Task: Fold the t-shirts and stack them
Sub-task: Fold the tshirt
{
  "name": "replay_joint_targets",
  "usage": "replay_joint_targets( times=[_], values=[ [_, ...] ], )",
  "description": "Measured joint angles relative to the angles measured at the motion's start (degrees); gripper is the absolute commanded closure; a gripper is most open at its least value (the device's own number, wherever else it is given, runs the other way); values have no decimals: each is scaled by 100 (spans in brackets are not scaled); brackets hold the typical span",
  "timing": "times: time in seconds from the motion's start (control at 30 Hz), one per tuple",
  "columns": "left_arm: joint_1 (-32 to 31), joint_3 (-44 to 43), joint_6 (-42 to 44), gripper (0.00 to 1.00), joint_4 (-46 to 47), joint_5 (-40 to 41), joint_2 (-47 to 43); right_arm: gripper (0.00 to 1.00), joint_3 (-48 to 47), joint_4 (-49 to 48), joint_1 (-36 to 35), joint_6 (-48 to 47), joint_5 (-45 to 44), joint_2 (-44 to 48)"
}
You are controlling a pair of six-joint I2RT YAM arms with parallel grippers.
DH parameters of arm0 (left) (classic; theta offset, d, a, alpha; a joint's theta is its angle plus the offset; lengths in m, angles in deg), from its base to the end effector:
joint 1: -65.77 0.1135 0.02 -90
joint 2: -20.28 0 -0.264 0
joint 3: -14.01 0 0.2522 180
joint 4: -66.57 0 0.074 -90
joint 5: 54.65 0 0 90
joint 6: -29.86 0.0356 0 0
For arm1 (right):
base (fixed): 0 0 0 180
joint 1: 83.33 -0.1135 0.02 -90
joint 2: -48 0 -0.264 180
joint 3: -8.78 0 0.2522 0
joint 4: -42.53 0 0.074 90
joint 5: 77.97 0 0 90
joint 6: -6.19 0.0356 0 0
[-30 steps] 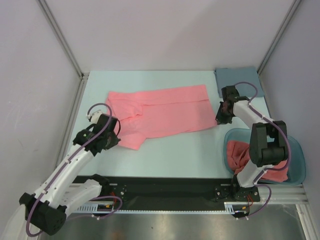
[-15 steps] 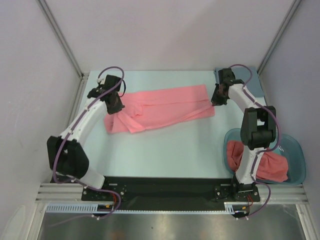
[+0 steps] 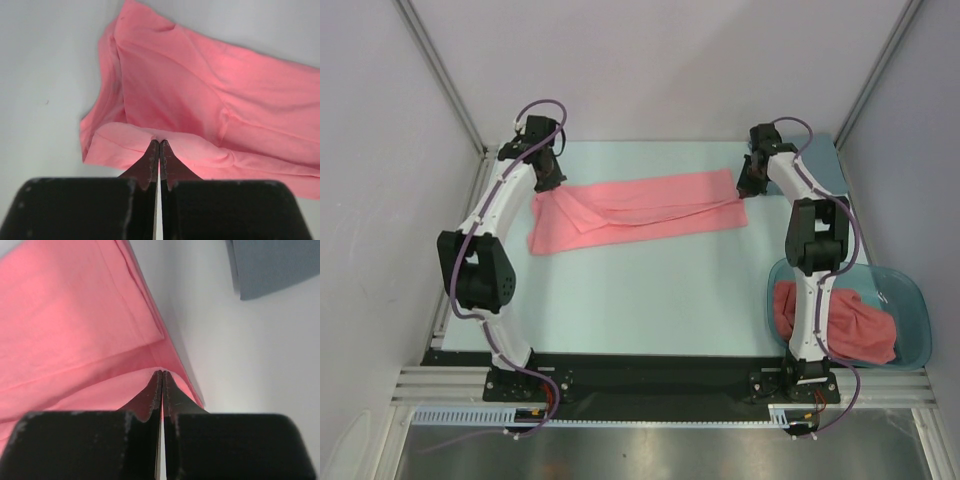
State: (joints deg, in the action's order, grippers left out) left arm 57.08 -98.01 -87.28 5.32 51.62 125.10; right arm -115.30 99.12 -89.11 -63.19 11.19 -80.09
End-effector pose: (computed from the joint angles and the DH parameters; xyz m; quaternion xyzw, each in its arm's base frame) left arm 0.3981 -0.0508 0.3128 -0.1941 0.9224 0.0341 0.3321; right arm 0.4858 0.0487 0.2082 0.1268 0.9589 0.0510 0.2487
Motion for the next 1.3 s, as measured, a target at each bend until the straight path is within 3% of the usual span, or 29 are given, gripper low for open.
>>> replay_joint_targets(
  times=[0.23,1.3],
  values=[
    [105,-474,157,100,24,-96,553,100,-544,208,35,-17,13,-389],
    [391,-1447,282,100,175,-503,1591,100,-1185,402,46,-17,24,-1143]
  ],
)
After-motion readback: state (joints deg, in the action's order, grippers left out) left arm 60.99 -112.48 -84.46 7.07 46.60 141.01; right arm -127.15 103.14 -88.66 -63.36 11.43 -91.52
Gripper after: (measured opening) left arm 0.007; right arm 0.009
